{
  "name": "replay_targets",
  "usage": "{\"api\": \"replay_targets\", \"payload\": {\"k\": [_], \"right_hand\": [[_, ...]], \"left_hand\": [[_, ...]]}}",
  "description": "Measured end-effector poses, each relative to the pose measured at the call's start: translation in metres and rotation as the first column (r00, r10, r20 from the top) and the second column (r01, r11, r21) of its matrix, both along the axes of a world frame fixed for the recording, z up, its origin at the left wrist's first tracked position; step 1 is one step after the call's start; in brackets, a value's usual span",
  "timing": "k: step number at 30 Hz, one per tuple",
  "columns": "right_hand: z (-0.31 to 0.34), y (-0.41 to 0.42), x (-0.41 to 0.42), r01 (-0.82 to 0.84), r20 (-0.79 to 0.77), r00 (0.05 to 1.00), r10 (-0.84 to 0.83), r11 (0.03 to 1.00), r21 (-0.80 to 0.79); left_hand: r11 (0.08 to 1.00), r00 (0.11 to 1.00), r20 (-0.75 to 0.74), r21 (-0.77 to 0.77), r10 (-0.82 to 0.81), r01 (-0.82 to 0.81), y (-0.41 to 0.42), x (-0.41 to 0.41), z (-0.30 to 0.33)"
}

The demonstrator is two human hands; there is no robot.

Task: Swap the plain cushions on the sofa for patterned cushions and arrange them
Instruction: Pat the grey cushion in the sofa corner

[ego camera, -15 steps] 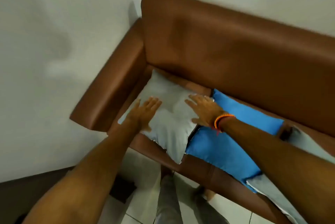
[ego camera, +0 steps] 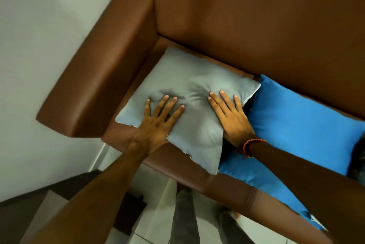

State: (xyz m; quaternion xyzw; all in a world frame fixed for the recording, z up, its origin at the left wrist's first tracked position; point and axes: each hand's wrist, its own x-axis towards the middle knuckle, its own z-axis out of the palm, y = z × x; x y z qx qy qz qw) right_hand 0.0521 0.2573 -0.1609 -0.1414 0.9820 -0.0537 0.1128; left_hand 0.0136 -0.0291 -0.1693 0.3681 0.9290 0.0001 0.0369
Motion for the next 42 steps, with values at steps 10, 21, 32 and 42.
{"api": "replay_targets", "payload": {"k": [10,21,32,42], "right_hand": [[0.17,0.017,-0.152,0.411,-0.046,0.882,-0.47,0.812,-0.414],[0.163,0.008,-0.226,0.514,-0.044,0.84,-0.541,0.819,-0.257],[0.129,0.072,-0.136,0.448,-0.073,0.877,-0.474,0.864,-0.229],[0.042,0.137,0.188,0.351,0.202,0.901,-0.385,0.918,0.186]], "left_hand": [[0.88,0.991,0.091,0.457,0.099,-0.13,0.027,-0.172,0.183],[0.859,0.914,0.315,0.36,0.255,-0.364,0.073,-0.27,0.161],[0.941,0.92,-0.375,0.257,-0.115,0.222,0.135,-0.184,0.122],[0.861,0.817,0.451,-0.176,-0.361,0.477,0.178,0.051,0.002]]}}
